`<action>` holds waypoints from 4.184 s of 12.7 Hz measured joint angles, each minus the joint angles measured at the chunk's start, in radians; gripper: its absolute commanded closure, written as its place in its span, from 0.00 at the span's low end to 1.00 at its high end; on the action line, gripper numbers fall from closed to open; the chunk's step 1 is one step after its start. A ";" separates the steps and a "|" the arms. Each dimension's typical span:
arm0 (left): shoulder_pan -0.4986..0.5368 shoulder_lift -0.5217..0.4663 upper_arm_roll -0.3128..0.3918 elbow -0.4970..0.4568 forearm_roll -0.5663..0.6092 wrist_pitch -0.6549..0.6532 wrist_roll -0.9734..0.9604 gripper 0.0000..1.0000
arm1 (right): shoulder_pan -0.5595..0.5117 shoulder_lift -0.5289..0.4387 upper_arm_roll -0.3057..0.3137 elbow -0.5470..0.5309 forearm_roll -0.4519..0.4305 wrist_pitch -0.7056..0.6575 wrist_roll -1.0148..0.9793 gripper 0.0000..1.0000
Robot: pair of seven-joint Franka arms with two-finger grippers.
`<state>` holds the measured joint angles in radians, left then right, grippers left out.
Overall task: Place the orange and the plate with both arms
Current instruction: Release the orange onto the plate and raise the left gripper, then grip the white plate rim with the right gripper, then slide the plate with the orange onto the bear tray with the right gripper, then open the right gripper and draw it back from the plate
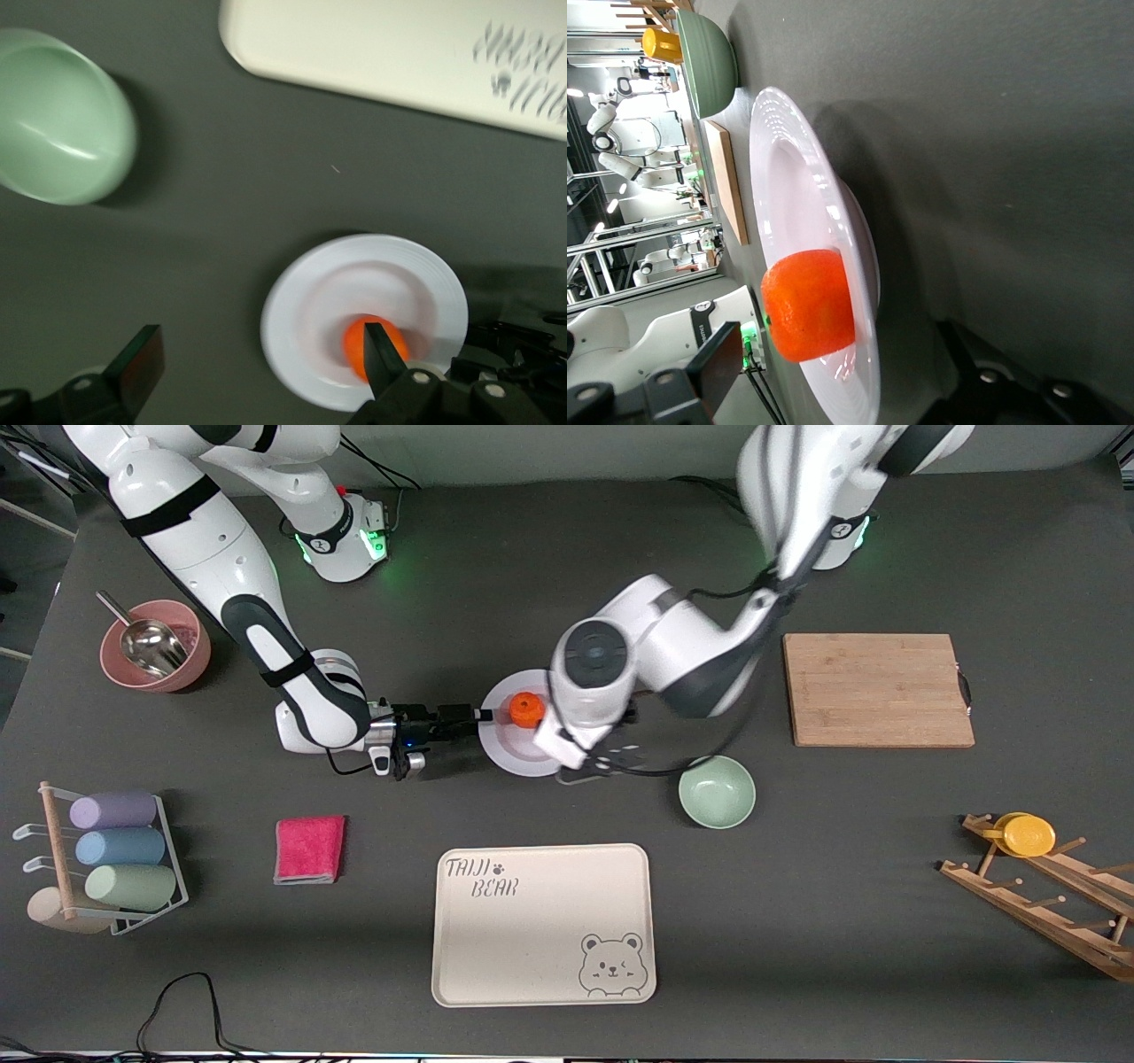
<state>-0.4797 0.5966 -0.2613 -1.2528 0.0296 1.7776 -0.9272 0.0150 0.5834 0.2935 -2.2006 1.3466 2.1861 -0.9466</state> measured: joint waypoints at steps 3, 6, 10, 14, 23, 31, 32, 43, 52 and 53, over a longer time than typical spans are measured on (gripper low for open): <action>0.152 -0.128 0.005 -0.007 0.001 -0.193 0.239 0.00 | 0.001 0.002 0.009 0.000 0.002 0.013 0.000 0.54; 0.291 -0.202 0.037 -0.011 0.001 -0.318 0.452 0.00 | 0.000 0.002 0.009 0.000 0.002 0.016 0.000 1.00; 0.304 -0.359 0.252 -0.141 -0.001 -0.360 0.685 0.00 | -0.003 -0.001 0.010 0.008 0.008 0.005 0.000 1.00; 0.370 -0.535 0.320 -0.391 0.018 -0.284 0.783 0.00 | -0.006 -0.007 0.011 0.055 0.008 0.007 0.029 1.00; 0.442 -0.663 0.234 -0.578 0.023 -0.214 0.805 0.00 | -0.025 -0.055 -0.015 0.353 0.009 -0.070 0.350 1.00; 0.279 -0.660 0.371 -0.541 0.043 -0.234 0.807 0.00 | -0.026 0.270 -0.019 0.900 -0.084 -0.068 0.669 1.00; 0.279 -0.656 0.374 -0.540 0.043 -0.234 0.807 0.00 | -0.026 0.312 -0.020 0.959 -0.121 -0.062 0.691 1.00; 0.270 -0.621 0.374 -0.529 0.044 -0.237 0.808 0.00 | 0.034 0.583 0.054 1.131 -0.349 0.209 0.665 0.93; 0.263 -0.615 0.374 -0.529 0.044 -0.239 0.808 0.00 | 0.037 0.508 0.077 1.180 -1.082 0.129 0.956 0.00; 0.263 -0.615 0.374 -0.529 0.044 -0.239 0.808 0.00 | 0.038 0.481 0.079 1.182 -1.147 0.090 0.997 0.00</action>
<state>-0.2171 -0.0181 0.1129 -1.7819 0.0738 1.5389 -0.1193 0.0526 1.0640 0.3729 -1.0184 0.1994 2.2765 0.0505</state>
